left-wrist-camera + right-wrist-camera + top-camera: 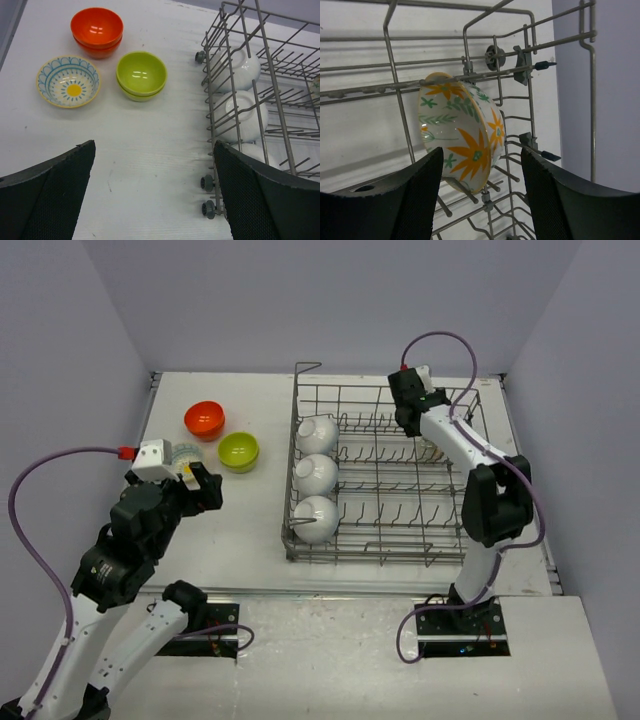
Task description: Unload the bowls from the dish rack
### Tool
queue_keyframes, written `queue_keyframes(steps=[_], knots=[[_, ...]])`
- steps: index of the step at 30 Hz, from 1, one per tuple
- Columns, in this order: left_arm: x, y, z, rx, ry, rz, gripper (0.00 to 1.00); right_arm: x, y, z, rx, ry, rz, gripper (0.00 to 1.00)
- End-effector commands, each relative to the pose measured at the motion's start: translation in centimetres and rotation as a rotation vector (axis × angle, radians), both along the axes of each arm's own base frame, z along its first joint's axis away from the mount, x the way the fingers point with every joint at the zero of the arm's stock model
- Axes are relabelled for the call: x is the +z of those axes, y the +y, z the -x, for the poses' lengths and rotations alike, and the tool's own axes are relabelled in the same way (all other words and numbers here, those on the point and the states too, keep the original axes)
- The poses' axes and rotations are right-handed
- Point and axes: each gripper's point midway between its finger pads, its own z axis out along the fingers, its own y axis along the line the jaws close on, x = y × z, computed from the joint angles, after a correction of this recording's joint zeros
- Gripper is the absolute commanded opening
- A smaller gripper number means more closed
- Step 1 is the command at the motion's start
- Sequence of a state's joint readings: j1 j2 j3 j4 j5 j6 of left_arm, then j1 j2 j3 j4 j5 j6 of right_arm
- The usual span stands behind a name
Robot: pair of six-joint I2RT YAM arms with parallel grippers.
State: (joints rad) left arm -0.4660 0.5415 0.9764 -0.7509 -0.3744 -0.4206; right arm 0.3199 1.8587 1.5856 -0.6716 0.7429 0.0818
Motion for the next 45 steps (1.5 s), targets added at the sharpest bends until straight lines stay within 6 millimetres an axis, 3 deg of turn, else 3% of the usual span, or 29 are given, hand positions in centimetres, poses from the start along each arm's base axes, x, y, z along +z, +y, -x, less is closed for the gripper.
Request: queue_keyframes(steps=[1, 5, 9, 11, 14, 21, 24, 36, 45], knots=[[-0.9, 0.3, -0.1, 0.003, -0.004, -0.035, 1.0, 1.0, -1.4, -0.3, -0.027, 0.019, 0.12, 0.64], [-0.6, -0.2, 0.0, -0.028, -0.031, -0.019, 1.0, -1.8, -2.2, -0.6, -0.051, 0.096, 0.22, 0.63], [-0.6, -0.9, 0.1, -0.063, -0.043, 0.002, 1.0, -2.5, -3.0, -0.4, -0.084, 0.129, 0.29, 0.45], [-0.4, -1.0, 0.1, -0.072, -0.056, 0.011, 1.0, -2.5, -3.2, -0.2, -0.094, 0.13, 0.313, 0.33], [-0.4, -1.2, 0.1, -0.084, -0.061, 0.009, 1.0, -1.7, -3.7, 0.0, -0.115, 0.112, 0.345, 0.3], [-0.9, -1.7, -0.4, -0.099, -0.078, 0.014, 1.0, 0.3, -4.3, 0.0, -0.12, 0.103, 0.442, 0.05], [-0.9, -1.8, -0.4, -0.102, -0.089, 0.019, 1.0, 1.0, -4.5, 0.1, -0.125, 0.098, 0.467, 0.0], [-1.1, -1.7, -0.4, -0.098, -0.094, 0.024, 1.0, 4.6, -5.2, 0.4, -0.176, 0.014, 0.58, 0.0], [-1.1, -1.7, -0.3, -0.099, -0.105, 0.032, 1.0, 8.0, -4.7, 0.7, -0.198, -0.024, 0.631, 0.0]])
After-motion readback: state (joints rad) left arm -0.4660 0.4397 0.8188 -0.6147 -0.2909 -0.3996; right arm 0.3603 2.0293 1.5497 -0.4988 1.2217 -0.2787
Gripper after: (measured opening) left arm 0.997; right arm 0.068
